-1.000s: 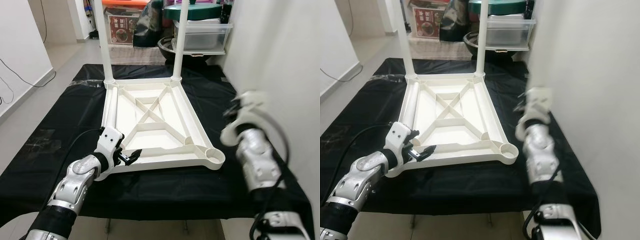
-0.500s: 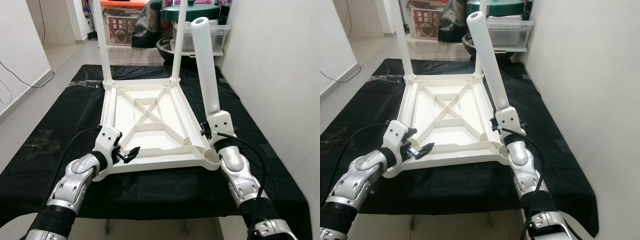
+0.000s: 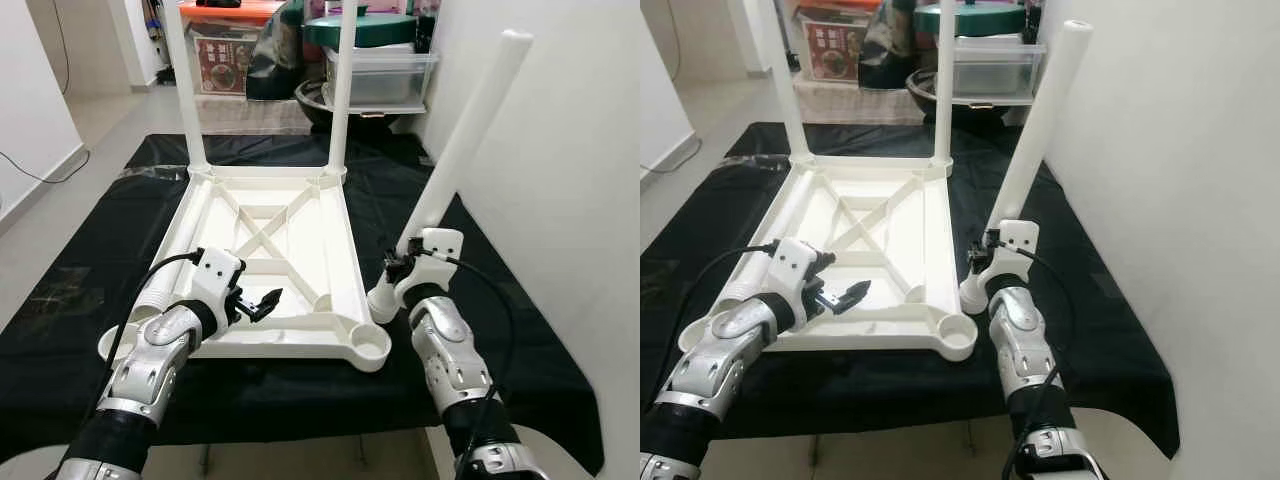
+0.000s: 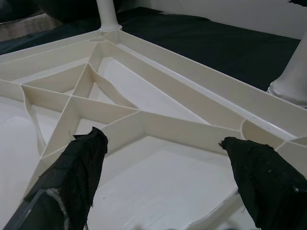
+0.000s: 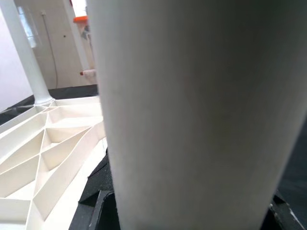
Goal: Building children table
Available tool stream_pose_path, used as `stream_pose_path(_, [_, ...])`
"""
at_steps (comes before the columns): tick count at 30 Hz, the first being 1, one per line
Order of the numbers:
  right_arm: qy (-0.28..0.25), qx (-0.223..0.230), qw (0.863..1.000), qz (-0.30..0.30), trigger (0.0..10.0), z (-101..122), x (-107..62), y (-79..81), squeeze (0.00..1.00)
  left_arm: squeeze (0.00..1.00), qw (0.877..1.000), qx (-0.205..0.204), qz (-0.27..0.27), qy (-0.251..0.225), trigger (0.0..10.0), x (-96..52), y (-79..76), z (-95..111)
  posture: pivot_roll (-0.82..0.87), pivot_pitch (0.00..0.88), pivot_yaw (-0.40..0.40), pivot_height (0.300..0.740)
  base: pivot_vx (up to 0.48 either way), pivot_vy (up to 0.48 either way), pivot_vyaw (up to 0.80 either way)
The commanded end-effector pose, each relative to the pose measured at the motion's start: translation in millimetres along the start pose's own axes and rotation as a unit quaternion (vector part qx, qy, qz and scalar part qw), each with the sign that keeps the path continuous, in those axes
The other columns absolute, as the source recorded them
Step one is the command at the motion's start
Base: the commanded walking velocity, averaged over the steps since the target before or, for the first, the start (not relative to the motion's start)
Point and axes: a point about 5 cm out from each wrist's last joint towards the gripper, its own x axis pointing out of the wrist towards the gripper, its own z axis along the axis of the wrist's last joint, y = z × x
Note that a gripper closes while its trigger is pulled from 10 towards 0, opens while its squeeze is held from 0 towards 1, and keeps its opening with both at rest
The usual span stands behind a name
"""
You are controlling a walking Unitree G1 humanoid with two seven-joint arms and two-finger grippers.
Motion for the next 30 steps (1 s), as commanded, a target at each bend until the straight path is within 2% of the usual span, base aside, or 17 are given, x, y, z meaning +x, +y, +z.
stream_pose_path(1, [0.007,0.0,1.0,0.017,0.0,-3,1.0,8.0,0.0,0.0,1.0,0.001,0.003,-0.009,10.0,0.7,1.2,5,0.11,0.0,-0.071,0.74,0.0,0.0,0.0])
stream_pose_path(4, [-0.01,-0.042,0.999,-0.005,0.0,9,8.4,-10.2,0.0,0.0,1.0,0.003,0.008,-0.013,10.0,1.1,1.0,5,0.11,0.0,-0.07,0.74,0.0,0.0,0.0])
stream_pose_path(8, [-0.07,-0.097,0.992,-0.033,0.0,62,22.5,-45.2,0.0,0.0,1.0,0.001,0.014,-0.018,10.0,0.6,2.7,5,0.11,0.0,-0.07,0.74,0.0,0.0,0.0])
stream_pose_path(9, [-0.07,-0.097,0.992,-0.033,0.0,62,22.5,-45.2,0.0,0.0,1.0,0.001,0.014,-0.018,10.0,0.6,2.7,5,0.11,0.0,-0.07,0.74,0.0,0.0,0.0])
stream_pose_path(12, [-0.121,-0.121,0.984,-0.042,0.0,107,27.2,-62.1,0.0,0.0,1.0,0.001,0.016,-0.021,10.0,1.1,3.2,6,0.1,0.0,-0.069,0.74,0.0,0.0,0.0])
stream_pose_path(13, [-0.121,-0.121,0.984,-0.042,0.0,107,27.2,-62.1,0.0,0.0,1.0,0.001,0.016,-0.021,10.0,1.1,3.2,6,0.1,0.0,-0.069,0.74,0.0,0.0,0.0])
stream_pose_path(15, [-0.158,-0.12,0.98,-0.024,0.0,140,27.4,-64.1,0.0,0.0,1.0,0.0,0.016,-0.024,10.0,2.3,2.5,7,0.09,0.0,-0.067,0.74,0.0,0.0,0.0])
stream_pose_path(16, [-0.158,-0.12,0.98,-0.024,0.0,140,27.4,-64.1,0.0,0.0,1.0,0.0,0.016,-0.024,10.0,2.3,2.5,7,0.09,0.0,-0.067,0.74,0.0,0.0,0.0])
stream_pose_path(18, [-0.18,-0.088,0.98,0.009,0.0,159,26.2,-55.7,0.0,0.0,1.0,-0.003,0.013,-0.029,10.0,3.4,1.2,8,0.09,0.0,-0.065,0.74,0.0,0.0,0.0])
stream_pose_path(19, [-0.18,-0.088,0.98,0.009,0.0,159,26.2,-55.7,0.0,0.0,1.0,-0.003,0.013,-0.029,10.0,3.4,1.2,8,0.09,0.0,-0.065,0.74,0.0,0.0,0.0])
stream_pose_path(20, [-0.182,-0.045,0.981,0.057,0.0,163,25.0,-42.9,0.0,0.0,0.999,-0.004,0.009,-0.03,10.0,4.0,-0.1,9,0.09,0.0,-0.062,0.74,0.0,0.0,0.0])
stream_pose_path(21, [-0.182,-0.045,0.981,0.057,0.0,163,25.0,-42.9,0.0,0.0,0.999,-0.004,0.009,-0.03,10.0,4.0,-0.1,9,0.09,0.0,-0.062,0.74,0.0,0.0,0.0])
stream_pose_path(23, [-0.178,-0.004,0.978,0.112,0.0,165,23.1,-30.5,0.0,0.0,0.999,-0.006,0.001,-0.034,10.0,4.5,-1.8,10,0.09,0.0,-0.06,0.74,0.0,0.0,0.0])
stream_pose_path(26, [-0.15,0.109,0.954,0.237,0.0,160,15.8,-8.6,0.0,0.0,0.999,-0.005,-0.018,-0.043,10.0,2.2,-4.1,13,0.09,0.0,-0.061,0.74,0.0,0.0,0.0])
stream_pose_path(27, [-0.15,0.109,0.954,0.237,0.0,160,15.8,-8.6,0.0,0.0,0.999,-0.005,-0.018,-0.043,10.0,2.2,-4.1,13,0.09,0.0,-0.061,0.74,0.0,0.0,0.0])
stream_pose_path(29, [-0.142,0.143,0.935,0.291,0.0,159,8.7,0.6,0.0,0.0,0.999,-0.006,-0.022,-0.046,10.0,0.4,-3.7,14,0.1,0.0,-0.064,0.74,0.0,0.0,0.0])
stream_pose_path(30, [-0.142,0.143,0.935,0.291,0.0,159,8.7,0.6,0.0,0.0,0.999,-0.006,-0.022,-0.046,10.0,0.4,-3.7,14,0.1,0.0,-0.064,0.74,0.0,0.0,0.0])
